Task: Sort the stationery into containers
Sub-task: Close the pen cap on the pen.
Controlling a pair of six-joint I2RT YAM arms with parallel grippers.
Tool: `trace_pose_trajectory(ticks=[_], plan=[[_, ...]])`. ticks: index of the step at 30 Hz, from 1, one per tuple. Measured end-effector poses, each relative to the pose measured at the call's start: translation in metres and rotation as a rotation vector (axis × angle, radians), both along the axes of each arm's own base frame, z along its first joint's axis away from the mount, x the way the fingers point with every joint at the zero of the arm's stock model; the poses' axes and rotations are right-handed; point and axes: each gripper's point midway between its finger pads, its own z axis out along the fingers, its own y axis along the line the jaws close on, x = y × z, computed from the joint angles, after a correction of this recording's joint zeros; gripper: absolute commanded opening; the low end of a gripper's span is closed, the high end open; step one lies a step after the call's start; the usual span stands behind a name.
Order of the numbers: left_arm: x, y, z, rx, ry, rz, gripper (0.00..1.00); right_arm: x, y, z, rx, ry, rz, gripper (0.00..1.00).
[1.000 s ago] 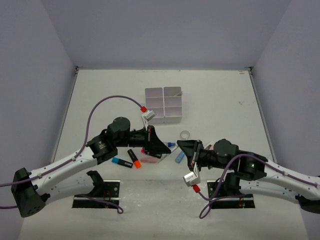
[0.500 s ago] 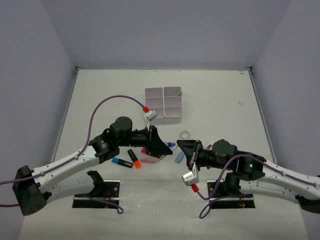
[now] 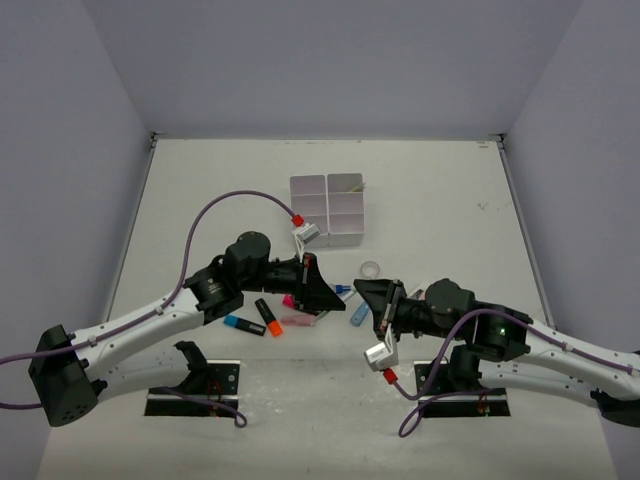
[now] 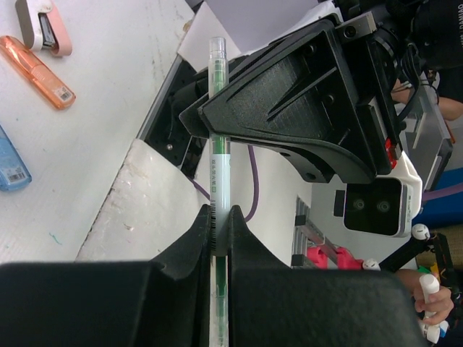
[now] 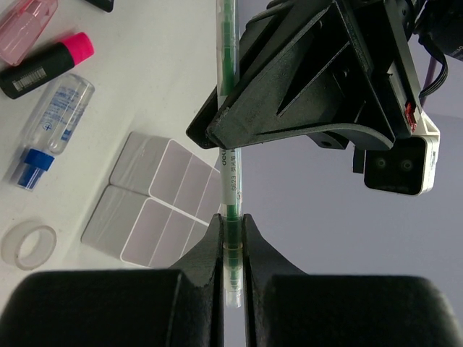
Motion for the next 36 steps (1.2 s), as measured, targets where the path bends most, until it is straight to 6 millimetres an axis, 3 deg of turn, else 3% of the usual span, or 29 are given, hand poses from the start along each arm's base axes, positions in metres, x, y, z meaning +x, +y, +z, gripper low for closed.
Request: trace_pose_trajectory(ticks=[4, 8, 10, 11, 12, 21, 27, 29, 34, 36], plan=[[0.000, 0.001, 0.002, -0.006, -0.005, 0.002, 0.00, 0.000, 0.001, 0.001, 0.020, -0.007, 0.001, 0.16], [0.000, 0.001, 0.004, -0.012, -0.010, 0.004, 0.00, 0.001, 0.003, 0.004, 0.047, -0.017, 0.001, 0.37], [0.000, 0.002, 0.008, -0.024, -0.021, 0.004, 0.00, 0.001, 0.004, 0.007, 0.062, -0.018, -0.001, 0.39], [0.000, 0.002, 0.009, -0.028, -0.025, 0.003, 0.00, 0.001, 0.004, 0.009, 0.070, -0.016, -0.002, 0.45], [-0.001, 0.002, 0.010, -0.031, -0.028, 0.003, 0.00, 0.001, 0.004, 0.010, 0.079, -0.015, -0.003, 0.98], [0.002, 0.003, 0.009, -0.030, -0.066, 0.013, 0.00, 0.006, 0.005, 0.024, 0.156, 0.010, -0.044, 0.99], [0.013, 0.009, 0.020, -0.053, -0.175, 0.076, 0.00, 0.013, -0.017, 0.042, 0.286, 0.098, -0.160, 0.99], [0.016, 0.013, 0.031, -0.076, -0.232, 0.110, 0.00, 0.017, -0.031, 0.056, 0.376, 0.166, -0.231, 0.99], [0.038, 0.032, 0.066, -0.153, -0.399, 0.285, 0.00, 0.031, -0.076, 0.125, 0.769, 0.465, -0.472, 0.99], [0.045, 0.040, 0.075, -0.191, -0.454, 0.352, 0.00, 0.032, -0.086, 0.154, 0.917, 0.604, -0.526, 0.99]])
